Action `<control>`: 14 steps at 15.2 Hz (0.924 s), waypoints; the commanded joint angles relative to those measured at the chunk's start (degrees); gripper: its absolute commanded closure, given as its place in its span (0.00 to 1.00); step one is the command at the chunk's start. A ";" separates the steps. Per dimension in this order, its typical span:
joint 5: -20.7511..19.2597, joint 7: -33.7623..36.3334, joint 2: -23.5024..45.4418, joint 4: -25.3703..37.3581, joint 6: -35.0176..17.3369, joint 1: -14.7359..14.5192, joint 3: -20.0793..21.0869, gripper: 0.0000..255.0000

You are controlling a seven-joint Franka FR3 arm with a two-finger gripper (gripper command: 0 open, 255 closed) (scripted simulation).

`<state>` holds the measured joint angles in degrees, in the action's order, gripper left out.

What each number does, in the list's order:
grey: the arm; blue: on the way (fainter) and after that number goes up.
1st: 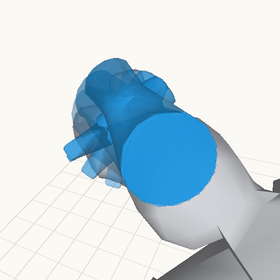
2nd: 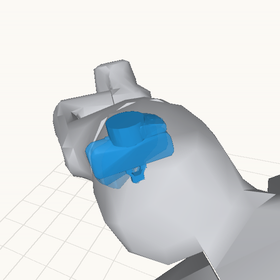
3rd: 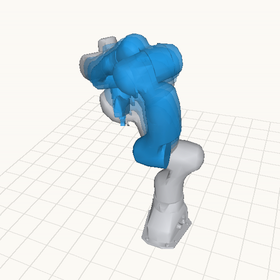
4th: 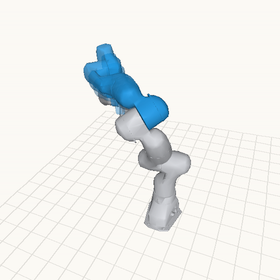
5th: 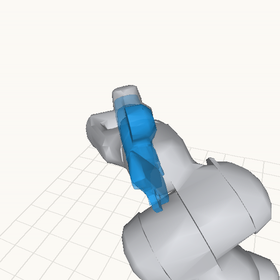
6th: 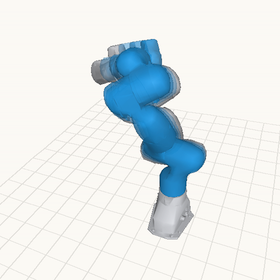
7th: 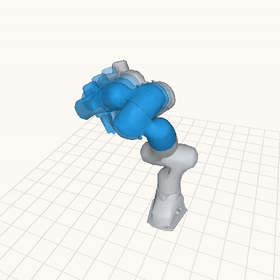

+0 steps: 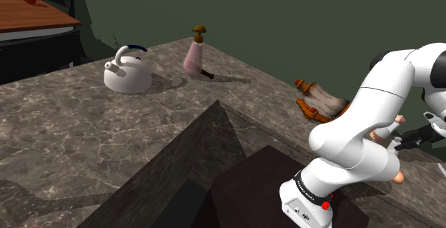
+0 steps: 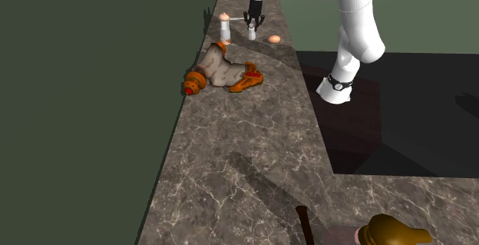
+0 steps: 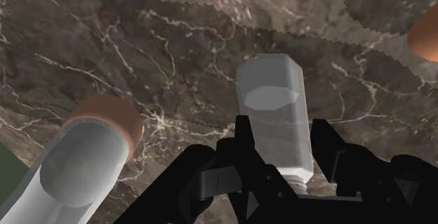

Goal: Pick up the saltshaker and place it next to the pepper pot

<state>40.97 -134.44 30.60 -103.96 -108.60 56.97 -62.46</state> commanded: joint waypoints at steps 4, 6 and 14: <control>1.53 -1.11 1.38 -0.92 -1.67 0.79 1.27 1.00; 1.53 -1.11 1.38 -0.92 -1.67 0.79 1.27 1.00; 1.53 -1.11 1.39 -0.91 -1.67 0.79 1.27 0.00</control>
<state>42.50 -135.55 31.98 -104.88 -110.27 57.77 -61.19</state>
